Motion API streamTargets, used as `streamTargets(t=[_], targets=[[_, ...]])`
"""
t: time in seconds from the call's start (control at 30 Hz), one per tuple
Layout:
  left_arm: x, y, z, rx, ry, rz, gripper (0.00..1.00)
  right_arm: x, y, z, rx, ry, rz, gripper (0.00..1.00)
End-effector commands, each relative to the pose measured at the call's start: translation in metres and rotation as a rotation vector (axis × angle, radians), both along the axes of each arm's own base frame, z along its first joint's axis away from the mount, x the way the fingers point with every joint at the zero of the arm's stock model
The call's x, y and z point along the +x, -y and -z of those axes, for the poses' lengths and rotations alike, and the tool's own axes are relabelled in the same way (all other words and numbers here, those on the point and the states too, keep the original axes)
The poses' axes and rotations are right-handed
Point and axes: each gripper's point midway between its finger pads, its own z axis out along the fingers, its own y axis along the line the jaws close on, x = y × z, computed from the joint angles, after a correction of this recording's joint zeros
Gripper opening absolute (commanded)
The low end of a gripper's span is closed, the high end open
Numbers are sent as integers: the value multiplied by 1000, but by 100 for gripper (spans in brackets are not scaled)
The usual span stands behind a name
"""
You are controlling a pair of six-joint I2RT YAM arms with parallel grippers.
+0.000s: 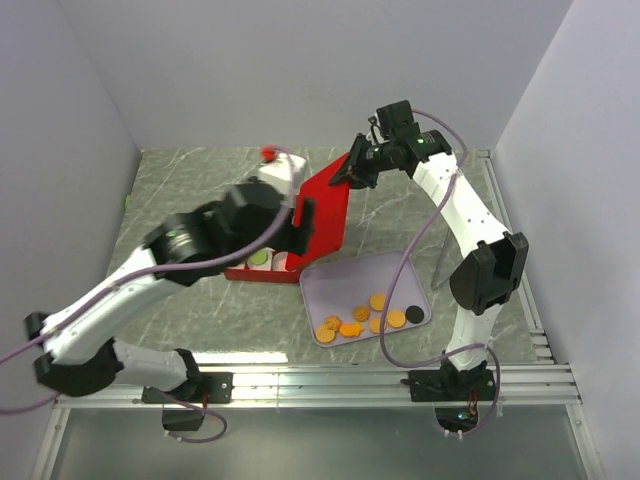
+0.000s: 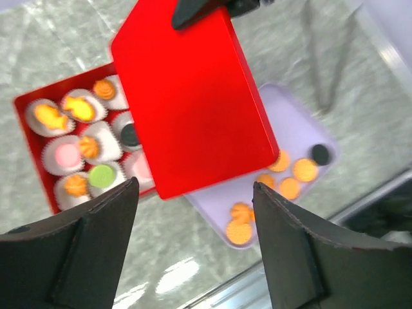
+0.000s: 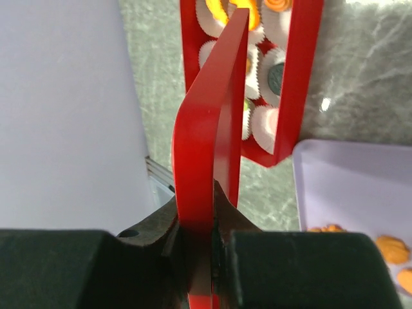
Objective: Pack the cookies
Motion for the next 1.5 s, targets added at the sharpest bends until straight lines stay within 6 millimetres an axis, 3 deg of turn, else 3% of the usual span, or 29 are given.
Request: streamTargets(t=[0.0, 0.13, 0.17, 0.2, 0.23, 0.27, 0.37, 0.43, 0.47, 0.53, 0.57, 0.63, 0.7, 0.87, 0.9, 0.97, 1.0, 1.33, 1.47], targets=[[-21, -4, -23, -228, -59, 134, 78, 4, -13, -55, 166, 163, -45, 0], [-21, -26, -10, -274, -112, 92, 81, 7, -23, -54, 245, 179, -66, 0], [-10, -39, -6, -301, -122, 44, 81, 10, -31, -63, 299, 208, -77, 0], [-10, -48, 5, -328, -151, 18, 81, 9, -33, -50, 310, 188, -78, 0], [-13, -49, 10, -362, -183, 40, 81, 8, -37, -51, 329, 200, -86, 0], [1, -63, 9, -400, -170, -13, 81, 10, -41, -54, 357, 224, -94, 0], [13, -84, 25, -472, -213, -80, 80, 4, -53, -42, 403, 201, -108, 0], [20, -93, 40, -510, -252, -120, 79, 0, -63, -37, 453, 226, -126, 0], [27, -102, 42, -539, -261, -147, 78, 1, -68, -48, 513, 260, -131, 0], [39, -111, 47, -576, -263, -194, 77, -3, -76, -34, 549, 230, -143, 0], [45, -118, 48, -583, -253, -229, 78, -3, -80, -41, 593, 252, -148, 0], [58, -129, 52, -578, -234, -297, 77, -2, -87, -29, 609, 226, -151, 0], [69, -142, 64, -590, -234, -377, 77, -1, -93, -30, 638, 230, -160, 0], [77, -153, 88, -615, -257, -431, 76, 10, -111, -7, 611, 197, -181, 0], [79, -155, 95, -605, -266, -439, 76, 14, -113, -12, 616, 209, -184, 0], [83, -159, 101, -599, -259, -460, 76, 22, -118, 2, 604, 178, -174, 0], [85, -161, 110, -598, -273, -478, 75, 26, -121, -1, 608, 183, -177, 0], [110, -181, 132, -590, -267, -581, 73, 47, -158, 36, 586, 118, -190, 0], [121, -190, 149, -576, -290, -614, 72, 55, -163, 52, 546, 98, -189, 0]])
